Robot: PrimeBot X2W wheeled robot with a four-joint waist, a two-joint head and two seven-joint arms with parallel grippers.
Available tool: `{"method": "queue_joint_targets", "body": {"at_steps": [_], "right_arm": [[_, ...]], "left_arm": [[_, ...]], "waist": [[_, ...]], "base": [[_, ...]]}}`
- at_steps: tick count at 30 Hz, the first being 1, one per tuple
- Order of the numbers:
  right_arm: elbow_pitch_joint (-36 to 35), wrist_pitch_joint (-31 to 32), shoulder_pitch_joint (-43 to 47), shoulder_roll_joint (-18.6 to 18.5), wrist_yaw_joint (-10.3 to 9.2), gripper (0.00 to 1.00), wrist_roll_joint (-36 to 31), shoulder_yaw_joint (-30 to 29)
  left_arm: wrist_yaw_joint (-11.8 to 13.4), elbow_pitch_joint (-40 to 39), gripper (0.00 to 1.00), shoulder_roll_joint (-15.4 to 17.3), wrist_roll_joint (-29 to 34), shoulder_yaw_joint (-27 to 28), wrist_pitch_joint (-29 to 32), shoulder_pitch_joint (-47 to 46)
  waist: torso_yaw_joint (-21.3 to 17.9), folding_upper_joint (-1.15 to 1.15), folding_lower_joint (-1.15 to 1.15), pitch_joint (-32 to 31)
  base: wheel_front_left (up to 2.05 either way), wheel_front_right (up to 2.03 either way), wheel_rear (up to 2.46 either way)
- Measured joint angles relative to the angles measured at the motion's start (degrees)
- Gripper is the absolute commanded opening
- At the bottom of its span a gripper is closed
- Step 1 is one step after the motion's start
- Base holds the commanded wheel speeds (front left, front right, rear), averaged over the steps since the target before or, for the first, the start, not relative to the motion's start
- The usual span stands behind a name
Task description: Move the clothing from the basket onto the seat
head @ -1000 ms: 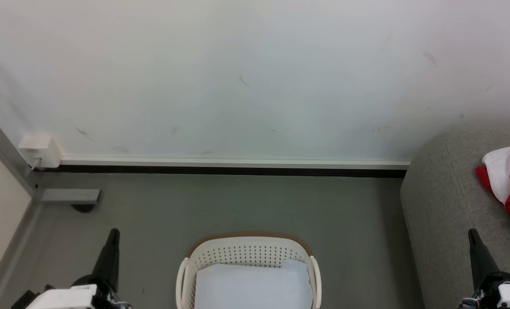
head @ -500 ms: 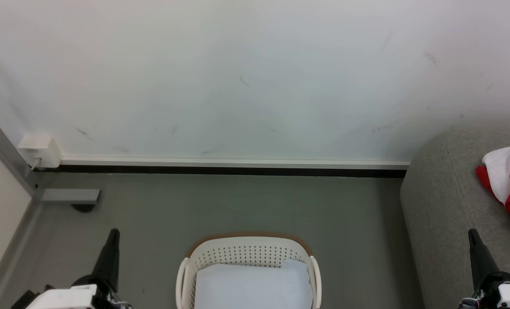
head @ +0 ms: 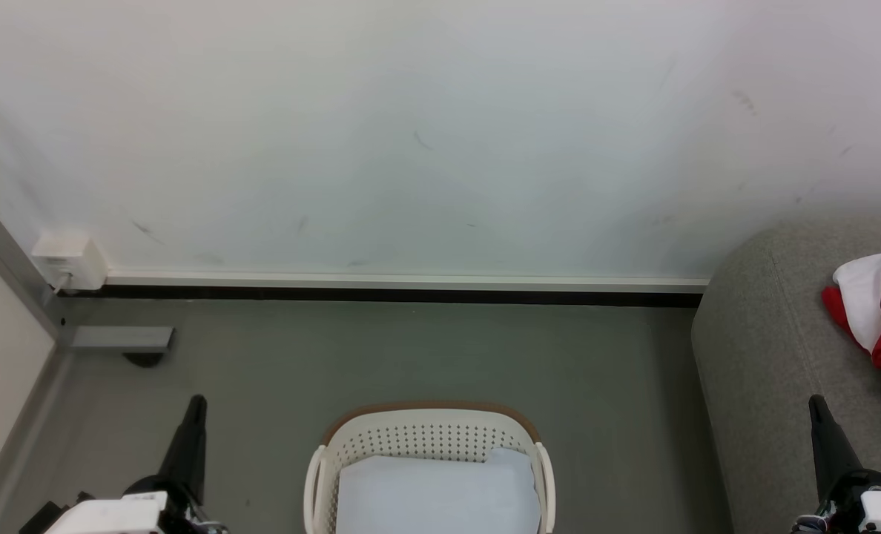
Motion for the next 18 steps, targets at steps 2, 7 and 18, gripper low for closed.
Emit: {"method": "queue_joint_targets", "body": {"at_steps": [2,7,18], "right_arm": [[0.00,0.00,0.00,0.00,0.00,0.00,0.00,0.00],[0.00,0.00,0.00,0.00,0.00,0.00,0.00,0.00],[0.00,0.00,0.00,0.00,0.00,0.00,0.00,0.00]], "left_arm": [[0.00,0.00,0.00,0.00,0.00,0.00,0.00,0.00],[0.00,0.00,0.00,0.00,0.00,0.00,0.00,0.00],[0.00,0.00,0.00,0.00,0.00,0.00,0.00,0.00]], "waist": [[0.00,0.00,0.00,0.00],[0.00,0.00,0.00,0.00],[0.00,0.00,0.00,0.00]], "base": [[0.00,0.00,0.00],[0.00,0.00,0.00],[0.00,0.00,0.00]]}}
